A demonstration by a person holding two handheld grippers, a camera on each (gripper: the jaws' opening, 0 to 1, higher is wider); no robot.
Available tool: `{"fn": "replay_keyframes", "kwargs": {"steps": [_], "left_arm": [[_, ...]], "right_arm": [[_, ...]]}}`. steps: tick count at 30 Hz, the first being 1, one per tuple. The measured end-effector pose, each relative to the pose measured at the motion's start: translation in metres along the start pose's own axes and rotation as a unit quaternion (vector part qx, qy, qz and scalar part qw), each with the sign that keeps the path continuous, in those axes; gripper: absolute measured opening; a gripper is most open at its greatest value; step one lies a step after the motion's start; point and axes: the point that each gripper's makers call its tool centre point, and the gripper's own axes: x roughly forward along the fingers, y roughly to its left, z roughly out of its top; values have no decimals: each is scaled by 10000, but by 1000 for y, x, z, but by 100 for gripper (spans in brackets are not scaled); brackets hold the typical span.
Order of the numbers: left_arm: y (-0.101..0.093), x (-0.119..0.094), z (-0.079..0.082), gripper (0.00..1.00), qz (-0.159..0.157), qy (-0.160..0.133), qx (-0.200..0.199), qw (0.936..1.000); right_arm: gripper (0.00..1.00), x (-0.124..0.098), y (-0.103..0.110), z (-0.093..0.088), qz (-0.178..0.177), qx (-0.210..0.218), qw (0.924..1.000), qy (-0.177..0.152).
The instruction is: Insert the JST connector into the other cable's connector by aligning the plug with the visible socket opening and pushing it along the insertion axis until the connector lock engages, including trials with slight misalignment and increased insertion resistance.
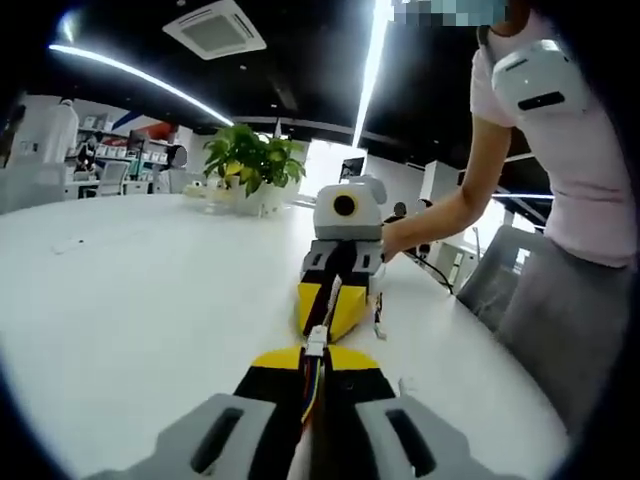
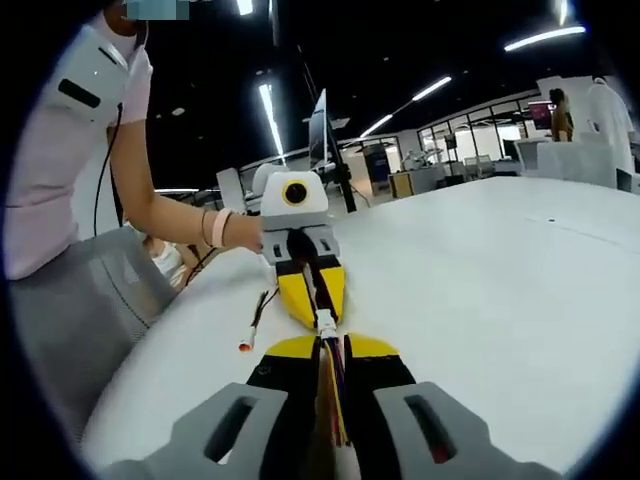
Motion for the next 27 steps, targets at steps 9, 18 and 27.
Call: {"fn": "replay_keyframes", "kwargs": {"steps": [9, 18, 27], "left_arm": [[2, 0, 4, 11, 155, -91, -151, 9997], [-11, -2, 16, 14, 181, -320, -248, 9990], [-35, -14, 24, 14, 131, -201, -34, 9997]], "right_arm": [[13, 0, 4, 0, 73, -31, 10000, 8], [13, -9, 10, 13, 56, 164, 9995, -265], [15, -26, 31, 26, 88, -9, 9995, -308]]}}
